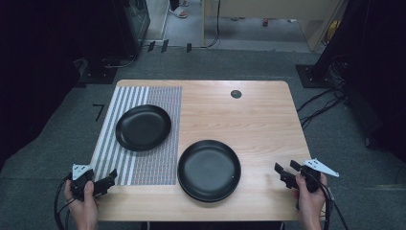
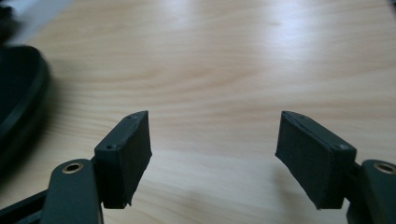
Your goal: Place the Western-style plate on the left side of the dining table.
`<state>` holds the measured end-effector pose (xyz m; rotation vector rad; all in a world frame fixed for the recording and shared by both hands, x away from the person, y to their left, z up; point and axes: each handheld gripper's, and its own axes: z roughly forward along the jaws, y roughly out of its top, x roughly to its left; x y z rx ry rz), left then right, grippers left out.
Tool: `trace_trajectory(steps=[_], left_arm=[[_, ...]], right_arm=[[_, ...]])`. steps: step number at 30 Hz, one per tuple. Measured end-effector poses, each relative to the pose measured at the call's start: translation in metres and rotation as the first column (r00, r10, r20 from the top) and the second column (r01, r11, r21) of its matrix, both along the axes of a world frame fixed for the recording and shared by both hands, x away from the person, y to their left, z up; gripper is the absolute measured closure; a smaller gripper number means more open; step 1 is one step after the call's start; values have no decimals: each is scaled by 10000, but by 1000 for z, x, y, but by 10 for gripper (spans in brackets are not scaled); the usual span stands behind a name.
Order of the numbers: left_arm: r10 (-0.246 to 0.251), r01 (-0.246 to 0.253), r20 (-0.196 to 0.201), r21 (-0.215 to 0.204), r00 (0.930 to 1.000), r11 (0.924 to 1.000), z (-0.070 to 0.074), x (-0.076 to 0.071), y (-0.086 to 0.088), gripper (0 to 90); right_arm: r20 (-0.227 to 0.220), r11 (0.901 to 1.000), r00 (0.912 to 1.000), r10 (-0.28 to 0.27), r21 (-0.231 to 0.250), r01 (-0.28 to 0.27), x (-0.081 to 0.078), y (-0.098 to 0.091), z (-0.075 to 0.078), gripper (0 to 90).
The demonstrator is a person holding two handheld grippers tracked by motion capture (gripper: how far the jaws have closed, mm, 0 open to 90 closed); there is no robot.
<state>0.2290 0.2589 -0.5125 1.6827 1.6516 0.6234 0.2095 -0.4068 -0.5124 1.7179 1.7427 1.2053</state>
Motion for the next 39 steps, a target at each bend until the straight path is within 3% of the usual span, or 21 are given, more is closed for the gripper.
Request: trace_trajectory(steps=[2,5,7,10,14,18,23,27,39], left_arm=[[-133,133,1,-49,9999,9999,0,0,4,99],[-210,211,-32,438,9998,9988,0,0,9,99],[-210,214,-80,504,9997,9985,-1,1,13,99],[-193,196,-69,425,9998,9989,-1,1,14,99],[-463,476,-210,692,9987,9965,-4,2,10,78],[-635,656,-266,880,9976,9940,-5,2,8,60],[-739,773,-374,1010,9966,9919,-5,3,7,33],[-735,789,-463,1296,9962,9884,-6,3,4,30],[-730,789,-489,1329,9961,9880,-6,4,4,24]], right_arm=[[-157,9996,9997,-203,-182,201,-5,-9,-3,255],[-433,9990,9983,-379,221,389,-9,-23,-7,246],[-661,9983,9964,-540,205,554,-10,-30,-10,245],[-774,9960,9934,-842,-374,815,-13,-39,-11,240],[-848,9887,9896,-1162,-1049,1071,-17,-44,-11,234],[-873,9742,9877,-1299,-1968,1107,-20,-43,-12,227],[-983,9594,9873,-1245,-2656,945,-20,-37,-13,177],[-1033,9597,9868,-1248,-2648,937,-18,-35,-13,157],[-1062,9598,9866,-1241,-2649,922,-17,-35,-13,145]])
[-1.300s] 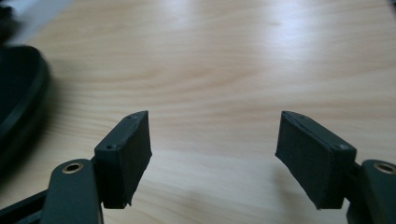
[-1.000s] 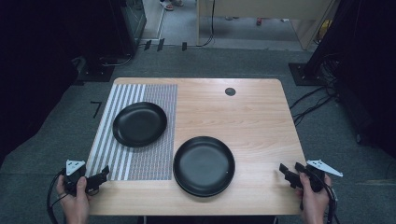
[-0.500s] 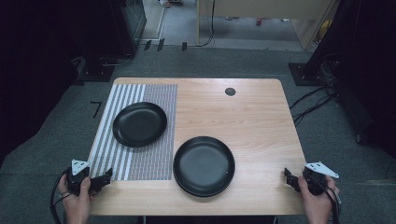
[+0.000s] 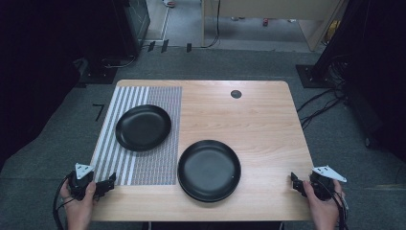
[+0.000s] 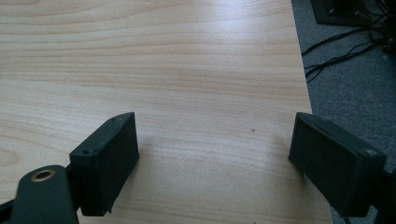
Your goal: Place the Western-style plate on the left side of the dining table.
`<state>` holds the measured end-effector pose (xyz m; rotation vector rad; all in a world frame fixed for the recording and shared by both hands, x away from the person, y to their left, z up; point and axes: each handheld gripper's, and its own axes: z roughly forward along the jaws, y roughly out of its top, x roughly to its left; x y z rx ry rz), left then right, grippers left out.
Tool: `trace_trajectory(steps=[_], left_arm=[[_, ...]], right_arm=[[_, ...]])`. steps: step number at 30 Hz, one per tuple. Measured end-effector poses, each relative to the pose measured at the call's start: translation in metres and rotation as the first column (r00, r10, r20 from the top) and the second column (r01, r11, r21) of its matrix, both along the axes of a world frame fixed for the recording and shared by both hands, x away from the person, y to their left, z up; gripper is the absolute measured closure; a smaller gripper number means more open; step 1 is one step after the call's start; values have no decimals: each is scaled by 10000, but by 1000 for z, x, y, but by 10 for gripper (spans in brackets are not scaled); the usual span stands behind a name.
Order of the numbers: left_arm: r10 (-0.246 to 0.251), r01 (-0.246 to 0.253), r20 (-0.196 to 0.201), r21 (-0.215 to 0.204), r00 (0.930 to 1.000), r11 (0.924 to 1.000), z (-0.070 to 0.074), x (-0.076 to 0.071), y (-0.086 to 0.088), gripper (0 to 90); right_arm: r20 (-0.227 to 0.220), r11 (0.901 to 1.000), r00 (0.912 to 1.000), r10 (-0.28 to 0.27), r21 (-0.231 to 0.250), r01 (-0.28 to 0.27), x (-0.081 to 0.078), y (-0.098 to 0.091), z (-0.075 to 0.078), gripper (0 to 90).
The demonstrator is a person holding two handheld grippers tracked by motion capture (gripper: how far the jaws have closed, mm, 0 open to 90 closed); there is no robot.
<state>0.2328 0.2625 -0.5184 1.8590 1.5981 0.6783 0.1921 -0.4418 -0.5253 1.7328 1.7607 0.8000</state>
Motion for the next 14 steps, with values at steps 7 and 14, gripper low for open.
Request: trace_trajectory(steps=[7,14], left_arm=[[6,-6,3,-8,10000,10000,0,0,0,24],[-6,6,-6,-3,10000,10000,0,0,0,24]], right_arm=[[-13,10000,10000,-98,-4,98,1,1,0,135],[-14,9997,9997,-223,-9,223,1,2,0,136]])
